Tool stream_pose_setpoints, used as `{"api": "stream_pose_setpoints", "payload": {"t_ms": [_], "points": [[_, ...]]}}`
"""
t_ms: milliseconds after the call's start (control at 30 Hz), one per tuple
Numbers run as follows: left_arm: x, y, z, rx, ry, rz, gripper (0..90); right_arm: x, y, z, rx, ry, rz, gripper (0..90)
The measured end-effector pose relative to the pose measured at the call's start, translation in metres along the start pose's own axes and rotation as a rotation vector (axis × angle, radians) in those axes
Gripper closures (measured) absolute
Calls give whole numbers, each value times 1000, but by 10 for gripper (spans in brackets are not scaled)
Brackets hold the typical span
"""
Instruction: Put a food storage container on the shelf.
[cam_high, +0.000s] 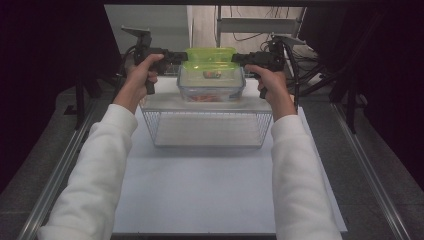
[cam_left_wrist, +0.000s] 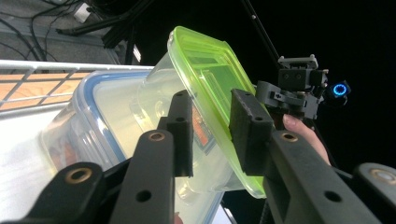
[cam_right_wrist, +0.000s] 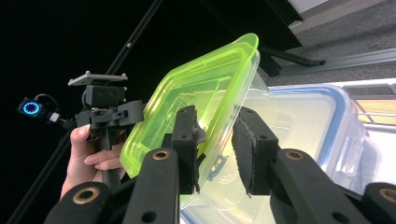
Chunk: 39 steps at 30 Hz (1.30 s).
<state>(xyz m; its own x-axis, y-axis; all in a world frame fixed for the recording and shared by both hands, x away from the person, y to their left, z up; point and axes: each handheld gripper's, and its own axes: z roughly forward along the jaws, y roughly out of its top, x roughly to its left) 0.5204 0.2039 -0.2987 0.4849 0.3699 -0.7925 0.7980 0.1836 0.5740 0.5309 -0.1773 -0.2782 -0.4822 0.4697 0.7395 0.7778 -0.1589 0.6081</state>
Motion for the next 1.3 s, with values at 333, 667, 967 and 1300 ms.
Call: {"api": "stream_pose_setpoints", "payload": {"t_ms": [333, 667, 967, 1300], "points": [[1, -1, 0, -13, 46, 45, 417, 4, -2, -2, -3, -48, -63, 551], [-22, -6, -21, -82, 97, 162, 246, 15, 1, -23, -49, -75, -159, 354], [-52, -34, -40, -41, 128, 254, 228, 41, -16, -42, 13, -82, -265, 327], [-72, -93, -74, 2, 135, 347, 227, 51, -59, -75, 71, -73, -340, 316]]}}
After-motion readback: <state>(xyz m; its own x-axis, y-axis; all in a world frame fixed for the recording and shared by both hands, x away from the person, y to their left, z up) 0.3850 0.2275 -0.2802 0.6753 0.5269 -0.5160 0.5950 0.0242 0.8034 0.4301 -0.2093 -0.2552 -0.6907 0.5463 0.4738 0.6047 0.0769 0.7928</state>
